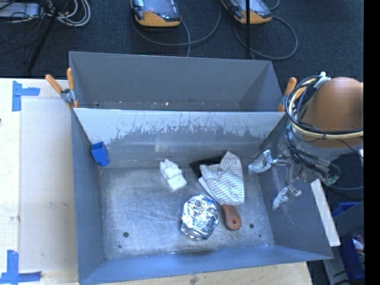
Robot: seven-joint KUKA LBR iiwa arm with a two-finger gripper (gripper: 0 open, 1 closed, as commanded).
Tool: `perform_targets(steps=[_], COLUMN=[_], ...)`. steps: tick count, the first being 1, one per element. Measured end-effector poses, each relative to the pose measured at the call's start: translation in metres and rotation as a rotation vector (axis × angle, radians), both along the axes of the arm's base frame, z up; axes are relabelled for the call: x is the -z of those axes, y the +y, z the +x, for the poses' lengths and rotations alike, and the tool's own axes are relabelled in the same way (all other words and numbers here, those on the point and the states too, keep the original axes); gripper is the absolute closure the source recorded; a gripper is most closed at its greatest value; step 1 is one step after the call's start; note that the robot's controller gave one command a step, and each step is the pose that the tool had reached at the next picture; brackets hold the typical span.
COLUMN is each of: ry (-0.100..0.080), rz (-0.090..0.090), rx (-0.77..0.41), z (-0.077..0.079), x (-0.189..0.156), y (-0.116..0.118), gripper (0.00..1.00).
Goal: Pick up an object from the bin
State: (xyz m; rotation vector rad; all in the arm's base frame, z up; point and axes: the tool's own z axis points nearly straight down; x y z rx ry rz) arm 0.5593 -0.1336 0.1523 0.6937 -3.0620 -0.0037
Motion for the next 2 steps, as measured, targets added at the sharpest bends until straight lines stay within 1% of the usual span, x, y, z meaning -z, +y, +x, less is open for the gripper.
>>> perform_targets(steps=[1,2], ry=[-0.002,-0.007], rz=[0.0,0.0], rx=[-0.13,-0.037], z=[0.026,0.043], x=[0.001,0.01], y=[-0.001,-0.003], gripper=[0.0,0.0])
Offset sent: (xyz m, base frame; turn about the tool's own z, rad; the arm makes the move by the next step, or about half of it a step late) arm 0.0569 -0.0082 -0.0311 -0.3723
